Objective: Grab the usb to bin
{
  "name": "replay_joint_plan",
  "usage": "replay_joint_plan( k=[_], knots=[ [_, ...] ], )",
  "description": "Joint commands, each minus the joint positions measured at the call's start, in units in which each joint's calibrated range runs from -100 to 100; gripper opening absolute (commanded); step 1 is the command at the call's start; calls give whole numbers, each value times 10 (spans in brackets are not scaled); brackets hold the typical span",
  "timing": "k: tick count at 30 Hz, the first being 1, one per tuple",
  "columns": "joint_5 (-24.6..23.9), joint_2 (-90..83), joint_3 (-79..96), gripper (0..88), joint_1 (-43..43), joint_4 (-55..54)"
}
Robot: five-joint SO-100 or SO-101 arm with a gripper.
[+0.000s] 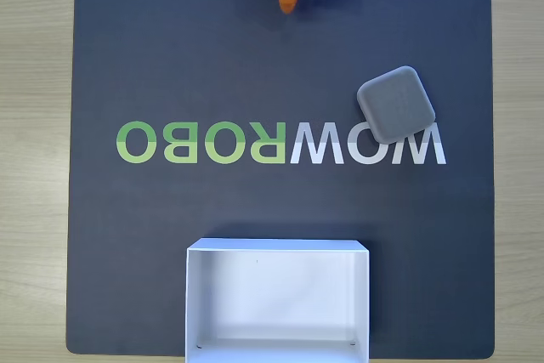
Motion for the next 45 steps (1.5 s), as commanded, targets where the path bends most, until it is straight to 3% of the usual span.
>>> replay_joint_plan(
  k=[1,45],
  knots=[
    [1,3,-15,9,-3,4],
    [2,45,-27,17,-3,-10]
  ],
)
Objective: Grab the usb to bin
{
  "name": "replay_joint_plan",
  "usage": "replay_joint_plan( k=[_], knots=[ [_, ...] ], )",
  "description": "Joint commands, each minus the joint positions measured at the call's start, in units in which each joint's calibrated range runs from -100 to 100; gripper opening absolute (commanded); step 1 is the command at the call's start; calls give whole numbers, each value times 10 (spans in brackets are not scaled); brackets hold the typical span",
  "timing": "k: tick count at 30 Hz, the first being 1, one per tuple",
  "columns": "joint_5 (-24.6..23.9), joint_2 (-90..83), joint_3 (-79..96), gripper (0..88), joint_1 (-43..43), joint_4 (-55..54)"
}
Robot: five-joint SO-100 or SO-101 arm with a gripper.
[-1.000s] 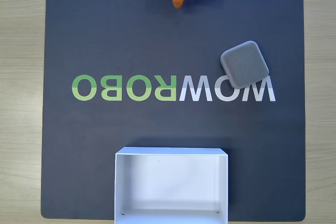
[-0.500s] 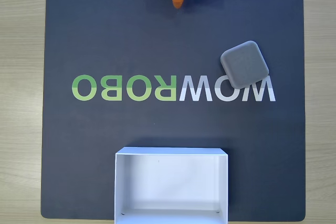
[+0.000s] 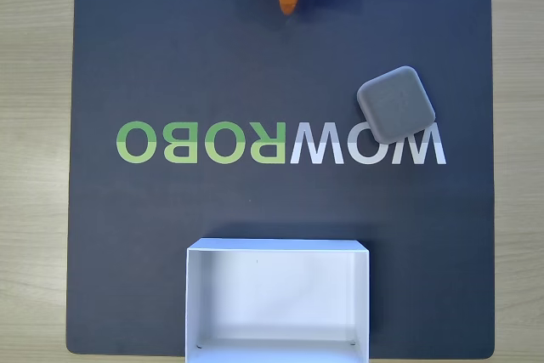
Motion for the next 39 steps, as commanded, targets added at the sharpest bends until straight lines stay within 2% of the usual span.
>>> replay_joint_plan(
  k=[1,10,16,19,22,25,28,32,39],
  knots=[
    [2,53,-32,17,-2,-21],
    [2,392,-141,18,-3,-222],
    [3,651,-363,18,-12,-244],
    [3,752,-498,19,-39,-184],
    [8,841,-656,19,-77,-70],
    [28,918,-798,45,-121,47],
    [27,980,-903,78,-150,114],
    [28,1042,-962,183,-157,141],
    [45,1097,-958,402,-162,184]
  ],
)
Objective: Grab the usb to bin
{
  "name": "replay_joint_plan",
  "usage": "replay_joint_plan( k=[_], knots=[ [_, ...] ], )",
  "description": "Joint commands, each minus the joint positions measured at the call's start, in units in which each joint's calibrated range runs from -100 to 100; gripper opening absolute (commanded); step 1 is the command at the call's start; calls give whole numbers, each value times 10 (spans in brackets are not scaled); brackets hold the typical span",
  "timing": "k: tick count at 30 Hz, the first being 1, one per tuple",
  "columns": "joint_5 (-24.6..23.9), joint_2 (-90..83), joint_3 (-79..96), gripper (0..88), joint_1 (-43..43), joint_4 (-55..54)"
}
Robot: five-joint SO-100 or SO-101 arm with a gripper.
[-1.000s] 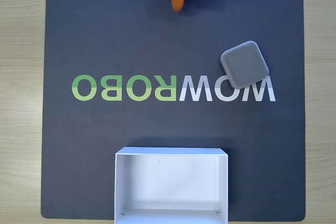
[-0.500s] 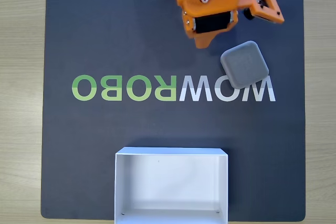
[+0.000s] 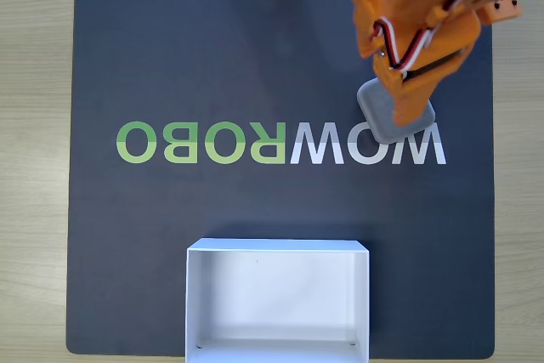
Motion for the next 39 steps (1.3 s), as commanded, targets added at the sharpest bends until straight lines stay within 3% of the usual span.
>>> replay_joint_plan(
  k=[1,7,25,39],
  knots=[
    [20,10,-27,426,-9,32],
    [37,51,-26,525,-25,42],
    [38,195,-36,524,-31,-72],
    [33,234,-37,523,-57,-95]
  ],
)
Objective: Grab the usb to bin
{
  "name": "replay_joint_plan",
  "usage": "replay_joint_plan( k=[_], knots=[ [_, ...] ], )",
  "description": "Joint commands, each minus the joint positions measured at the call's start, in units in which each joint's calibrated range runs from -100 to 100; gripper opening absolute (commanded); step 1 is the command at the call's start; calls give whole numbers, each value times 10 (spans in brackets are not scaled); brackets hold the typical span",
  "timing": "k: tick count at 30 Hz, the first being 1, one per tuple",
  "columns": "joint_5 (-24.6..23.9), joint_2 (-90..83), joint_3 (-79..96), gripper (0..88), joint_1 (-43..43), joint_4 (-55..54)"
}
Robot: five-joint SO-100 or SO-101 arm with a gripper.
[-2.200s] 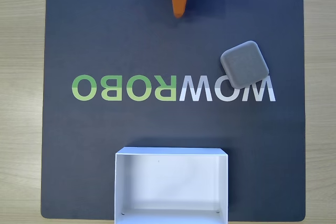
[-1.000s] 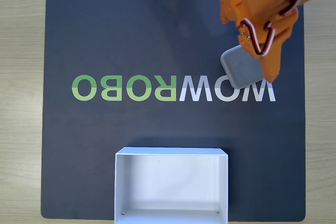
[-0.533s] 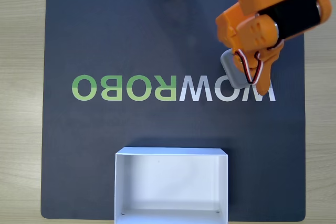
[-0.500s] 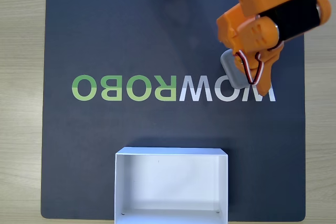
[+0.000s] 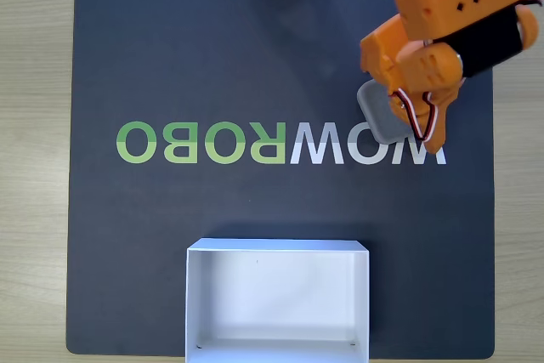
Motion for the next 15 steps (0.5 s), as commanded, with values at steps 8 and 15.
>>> replay_joint_plan(
  k=[8,15],
  knots=[
    [-3,-5,-18,315,4,-16],
    [-3,-6,-23,130,4,-27]
  ],
)
